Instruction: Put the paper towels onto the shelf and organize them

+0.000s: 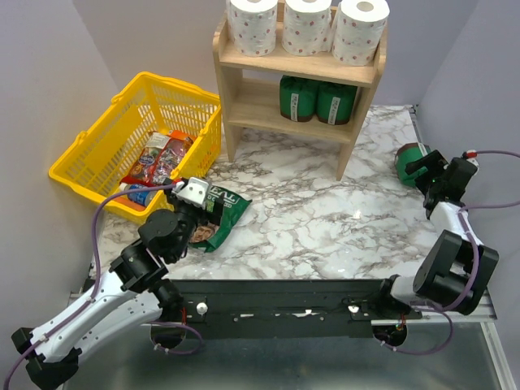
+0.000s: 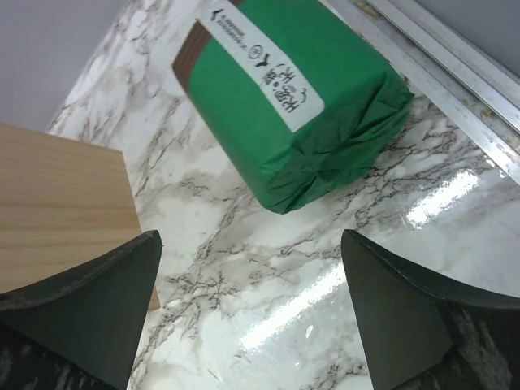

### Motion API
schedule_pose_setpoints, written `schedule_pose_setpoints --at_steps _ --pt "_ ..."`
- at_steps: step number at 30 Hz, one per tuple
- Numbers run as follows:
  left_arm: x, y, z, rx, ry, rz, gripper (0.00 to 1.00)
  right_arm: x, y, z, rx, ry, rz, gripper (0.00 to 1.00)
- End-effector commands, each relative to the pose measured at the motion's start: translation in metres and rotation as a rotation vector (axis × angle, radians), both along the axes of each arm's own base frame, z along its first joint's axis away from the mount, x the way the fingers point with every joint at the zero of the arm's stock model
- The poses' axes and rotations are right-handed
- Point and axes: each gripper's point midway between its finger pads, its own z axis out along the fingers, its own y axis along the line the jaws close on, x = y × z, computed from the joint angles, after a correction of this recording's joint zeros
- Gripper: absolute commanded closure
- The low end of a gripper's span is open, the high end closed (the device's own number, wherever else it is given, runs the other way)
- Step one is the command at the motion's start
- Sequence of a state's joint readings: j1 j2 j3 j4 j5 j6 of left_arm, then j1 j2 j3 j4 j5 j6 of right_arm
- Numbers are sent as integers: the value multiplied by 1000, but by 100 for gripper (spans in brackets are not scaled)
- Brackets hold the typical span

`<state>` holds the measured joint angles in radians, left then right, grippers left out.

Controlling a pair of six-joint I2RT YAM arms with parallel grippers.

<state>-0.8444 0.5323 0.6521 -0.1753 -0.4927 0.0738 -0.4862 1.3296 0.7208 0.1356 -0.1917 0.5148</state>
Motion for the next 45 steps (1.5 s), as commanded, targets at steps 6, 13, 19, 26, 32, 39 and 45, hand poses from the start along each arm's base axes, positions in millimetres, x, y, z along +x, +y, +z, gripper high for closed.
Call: schedule_pose_setpoints --at_steps 6,13,19,26,32,39,45 --pt "4 -1 -4 16 15 14 1 28 -23 -2 62 -30 -101 2" --pt "7 -2 -8 32 22 19 1 41 -32 -2 24 -110 -104 1" --pt "8 -5 -11 41 27 12 1 49 -35 -14 39 -112 -111 0" --pt "8 -6 -11 44 27 9 1 51 -35 -23 76 -135 -131 0" --pt "8 -6 -8 36 21 8 1 57 -35 -26 95 -162 -132 0" --pt "9 -6 -9 40 23 9 1 60 -35 -35 157 -126 -152 0" --pt "9 -6 -9 41 21 9 1 61 -40 -38 161 -100 -173 0"
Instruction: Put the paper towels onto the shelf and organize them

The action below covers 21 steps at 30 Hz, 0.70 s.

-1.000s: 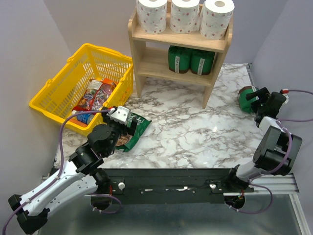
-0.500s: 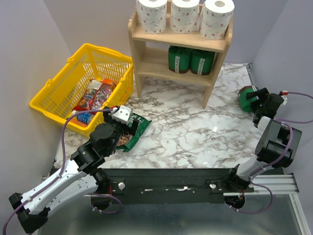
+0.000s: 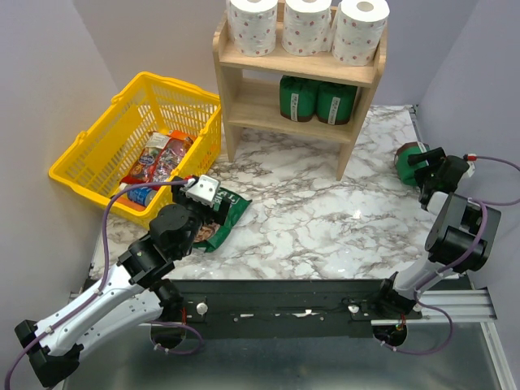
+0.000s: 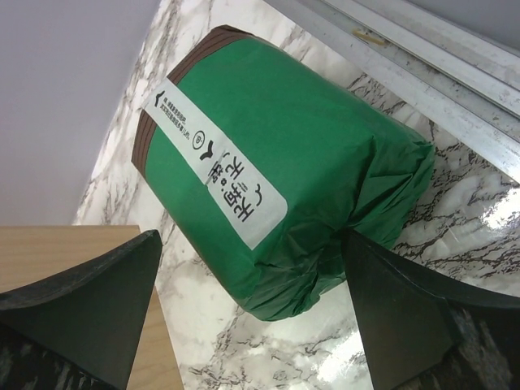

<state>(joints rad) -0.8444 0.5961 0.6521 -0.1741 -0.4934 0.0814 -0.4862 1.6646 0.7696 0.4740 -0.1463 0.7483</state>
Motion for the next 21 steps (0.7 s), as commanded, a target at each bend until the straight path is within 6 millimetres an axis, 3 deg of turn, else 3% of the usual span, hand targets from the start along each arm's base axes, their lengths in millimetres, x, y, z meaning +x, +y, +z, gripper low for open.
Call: schedule_pose_setpoints --at_steps 1,6,13,17,21 --pt "2 1 6 -12 -19 7 1 8 -10 5 -5 -14 -27 0" --pt "3 0 6 -10 -16 5 1 17 -3 8 -25 -38 50 5" --pt "3 0 5 -10 -16 7 1 26 3 13 -56 -61 126 33" --pt "2 0 5 -9 -15 2 1 27 9 22 -98 -106 176 37" --pt "1 1 8 -16 -21 2 1 24 27 28 -107 -142 274 41"
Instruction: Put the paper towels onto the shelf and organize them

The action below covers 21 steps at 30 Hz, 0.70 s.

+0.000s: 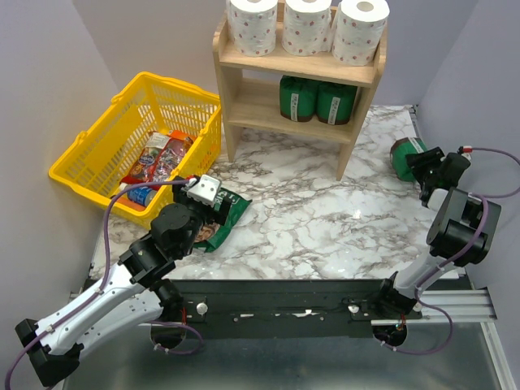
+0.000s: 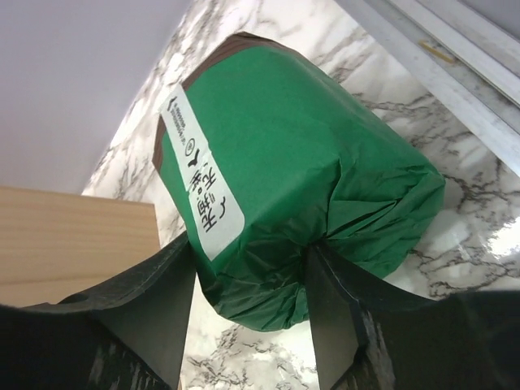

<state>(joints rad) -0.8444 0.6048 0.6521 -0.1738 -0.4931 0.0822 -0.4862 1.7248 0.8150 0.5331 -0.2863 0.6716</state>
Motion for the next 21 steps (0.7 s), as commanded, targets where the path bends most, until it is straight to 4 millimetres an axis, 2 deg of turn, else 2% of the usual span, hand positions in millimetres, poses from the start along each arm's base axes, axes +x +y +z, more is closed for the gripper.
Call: schedule_pose_setpoints --at_steps 1,3,4,6,7,9,11,12,15,16,17,19,20,21 --pt "-1 2 11 -27 -28 0 1 3 17 22 -58 -94 126 42" --pt "-2 1 13 -35 -29 -7 1 -5 24 25 -76 -81 137 42" --pt "-3 1 14 -40 -33 -12 1 -11 28 20 -71 -45 135 43" --pt "-4 0 13 -41 -29 -19 1 -20 36 26 -107 -25 138 43" --pt "-4 1 15 -49 -33 -21 1 -27 41 21 -111 17 139 43" --pt "-6 0 17 -56 -33 -28 1 -35 52 33 -176 11 153 43" --pt "-8 1 19 -67 -39 -34 1 -45 61 32 -191 39 168 43" --pt "-8 0 20 -71 -39 -38 1 -53 64 37 -200 37 162 43" --pt "-10 1 22 -81 -45 -44 1 -74 74 33 -202 87 174 43" --pt "-11 0 23 -88 -46 -50 1 -82 78 44 -218 74 177 43" --pt "-12 0 24 -91 -46 -53 1 -91 86 39 -227 110 205 43" --pt "-14 -1 26 -99 -47 -65 1 -105 97 44 -260 118 229 43" --pt "-14 -2 26 -102 -48 -70 1 -107 105 48 -296 114 261 43" --pt "-14 -2 27 -105 -50 -71 1 -112 104 45 -308 140 253 43"
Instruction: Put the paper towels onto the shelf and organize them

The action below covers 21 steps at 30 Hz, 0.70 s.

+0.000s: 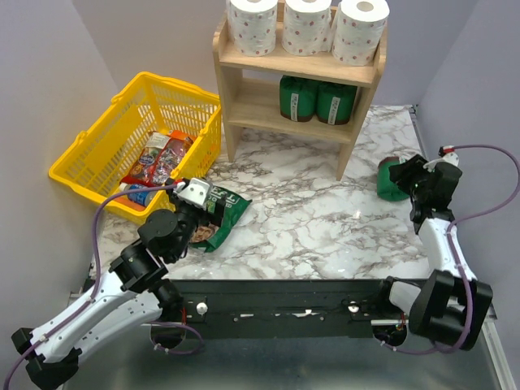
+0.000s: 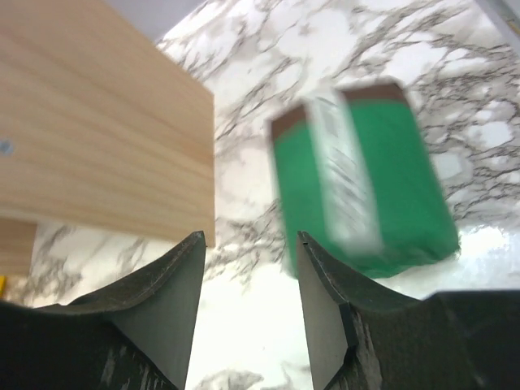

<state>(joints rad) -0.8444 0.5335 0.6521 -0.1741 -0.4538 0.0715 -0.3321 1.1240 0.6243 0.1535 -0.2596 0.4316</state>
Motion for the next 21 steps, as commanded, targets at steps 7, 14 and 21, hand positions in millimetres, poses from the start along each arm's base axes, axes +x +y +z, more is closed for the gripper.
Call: schedule_pose_setpoints --at_steps 7,14,21 --pt "-7 0 14 -57 -20 -30 1 -34 -14 -22 -43 155 -179 21" --pt "-7 2 14 -57 -21 -21 1 -27 -37 -33 -47 215 -287 3" --pt "-9 -4 16 -67 -23 -50 1 -7 -65 -14 -270 301 -240 0"
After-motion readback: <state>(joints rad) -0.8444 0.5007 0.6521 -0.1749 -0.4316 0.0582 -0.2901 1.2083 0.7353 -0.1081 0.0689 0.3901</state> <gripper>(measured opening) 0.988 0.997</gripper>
